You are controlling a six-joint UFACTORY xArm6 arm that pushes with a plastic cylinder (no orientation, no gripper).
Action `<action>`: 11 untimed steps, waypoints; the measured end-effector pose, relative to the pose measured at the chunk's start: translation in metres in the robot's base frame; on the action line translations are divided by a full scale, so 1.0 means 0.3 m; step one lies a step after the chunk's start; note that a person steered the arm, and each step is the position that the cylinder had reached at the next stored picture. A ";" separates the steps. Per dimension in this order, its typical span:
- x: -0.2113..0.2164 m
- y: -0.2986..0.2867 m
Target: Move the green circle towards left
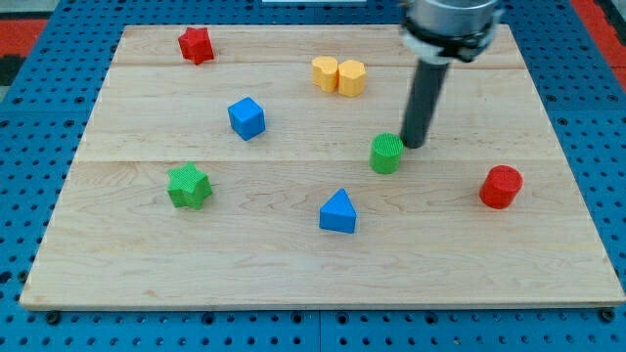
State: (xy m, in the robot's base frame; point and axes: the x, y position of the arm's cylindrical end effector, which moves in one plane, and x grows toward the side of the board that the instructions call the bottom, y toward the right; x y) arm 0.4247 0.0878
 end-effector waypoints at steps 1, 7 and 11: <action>0.032 -0.033; 0.125 -0.239; -0.093 -0.467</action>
